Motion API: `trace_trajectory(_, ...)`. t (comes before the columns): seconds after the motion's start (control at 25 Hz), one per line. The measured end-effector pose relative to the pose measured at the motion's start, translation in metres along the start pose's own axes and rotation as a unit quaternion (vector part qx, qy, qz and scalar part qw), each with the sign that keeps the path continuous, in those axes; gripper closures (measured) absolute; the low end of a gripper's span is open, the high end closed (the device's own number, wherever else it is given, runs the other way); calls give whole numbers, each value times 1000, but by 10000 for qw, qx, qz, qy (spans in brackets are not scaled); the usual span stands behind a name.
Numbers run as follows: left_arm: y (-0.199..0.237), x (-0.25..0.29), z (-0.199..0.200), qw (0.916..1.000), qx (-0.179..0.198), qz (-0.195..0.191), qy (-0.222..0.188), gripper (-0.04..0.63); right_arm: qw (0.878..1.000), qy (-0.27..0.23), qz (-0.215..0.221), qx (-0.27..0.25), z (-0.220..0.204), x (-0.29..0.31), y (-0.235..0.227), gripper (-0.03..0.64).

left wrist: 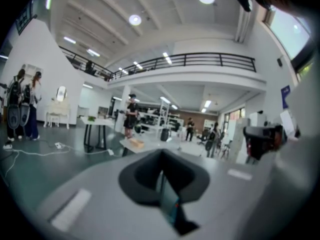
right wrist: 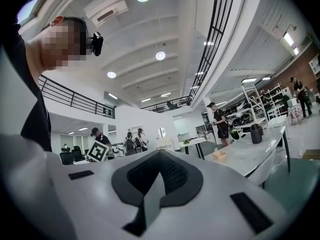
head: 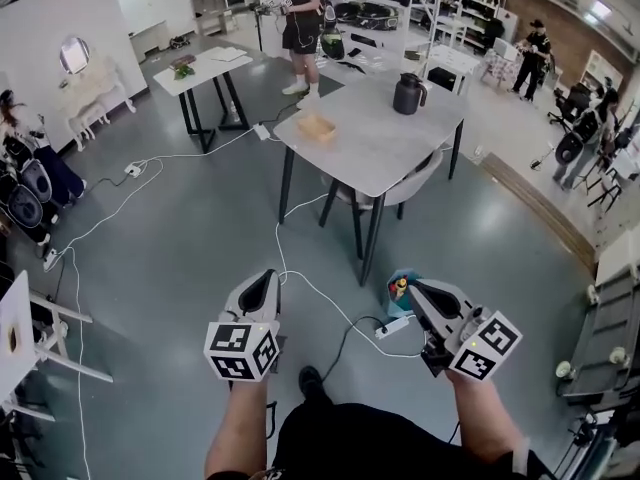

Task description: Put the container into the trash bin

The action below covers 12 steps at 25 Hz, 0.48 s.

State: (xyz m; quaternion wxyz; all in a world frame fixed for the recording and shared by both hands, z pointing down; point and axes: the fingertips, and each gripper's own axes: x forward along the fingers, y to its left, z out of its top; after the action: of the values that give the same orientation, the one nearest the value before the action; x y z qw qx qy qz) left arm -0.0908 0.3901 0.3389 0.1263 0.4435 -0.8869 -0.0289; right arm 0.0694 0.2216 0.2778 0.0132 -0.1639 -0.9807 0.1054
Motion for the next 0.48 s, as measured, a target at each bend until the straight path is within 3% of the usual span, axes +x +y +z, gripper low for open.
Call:
trace_trajectory(0.28, 66, 61, 20, 9996, 110, -108, 236, 586, 9998, 51, 30, 202, 2, 102, -38, 623)
trace_trajectory(0.48, 80, 93, 20, 9971, 303, -482, 500, 586, 9996, -83, -43, 266, 5, 152, -51, 623)
